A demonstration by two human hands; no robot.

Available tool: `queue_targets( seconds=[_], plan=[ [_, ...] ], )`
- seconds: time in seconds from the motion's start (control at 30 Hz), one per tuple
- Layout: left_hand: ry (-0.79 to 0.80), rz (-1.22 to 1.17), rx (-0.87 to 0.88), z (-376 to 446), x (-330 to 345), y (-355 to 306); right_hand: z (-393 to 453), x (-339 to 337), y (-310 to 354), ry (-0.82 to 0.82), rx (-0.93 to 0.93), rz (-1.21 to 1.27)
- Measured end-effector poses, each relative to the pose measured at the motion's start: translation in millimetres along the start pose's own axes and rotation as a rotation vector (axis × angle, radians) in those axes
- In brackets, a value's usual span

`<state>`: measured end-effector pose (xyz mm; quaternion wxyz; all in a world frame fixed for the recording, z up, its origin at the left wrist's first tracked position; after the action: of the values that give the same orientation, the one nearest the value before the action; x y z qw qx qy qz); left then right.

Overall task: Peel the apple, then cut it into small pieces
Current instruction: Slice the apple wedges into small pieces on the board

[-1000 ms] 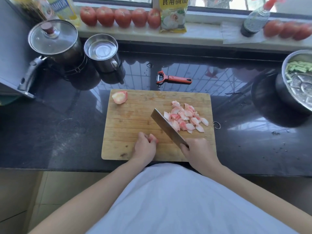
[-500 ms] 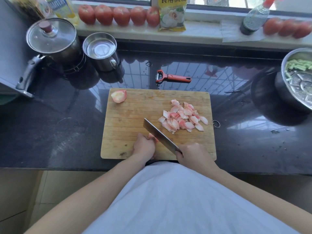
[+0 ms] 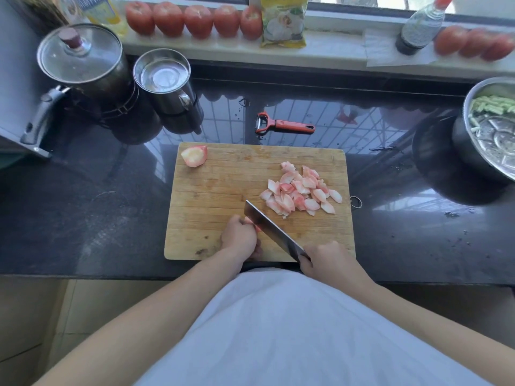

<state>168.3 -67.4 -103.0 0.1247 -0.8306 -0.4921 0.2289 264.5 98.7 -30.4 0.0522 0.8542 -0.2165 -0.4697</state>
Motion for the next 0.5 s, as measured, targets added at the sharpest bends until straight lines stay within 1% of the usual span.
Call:
queue_targets(
  seconds=[0.1, 0.2, 0.5],
  plan=[
    [0.012, -0.011, -0.007, 3, 1, 2, -3, -1, 0, 0.021, 0.025, -0.030],
    [0.022, -0.053, -0.040, 3, 1, 4, 6, 4, 9, 0.051, 0.011, -0.003],
    [0.057, -0.132, -0.072, 3, 3, 4, 43, 2, 51, -0.148, -0.108, -0.108]
  ],
)
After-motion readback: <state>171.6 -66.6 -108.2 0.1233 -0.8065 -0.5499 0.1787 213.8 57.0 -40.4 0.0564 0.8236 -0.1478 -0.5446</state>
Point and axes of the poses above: each hand's wrist, its own z-axis towards the middle knuckle, its own x-axis out of the palm, y = z × x, the point moved 10 cm from there along z, towards the middle knuckle, and after that the axes turned 7 degrees about -x, right-handed, at the moved point
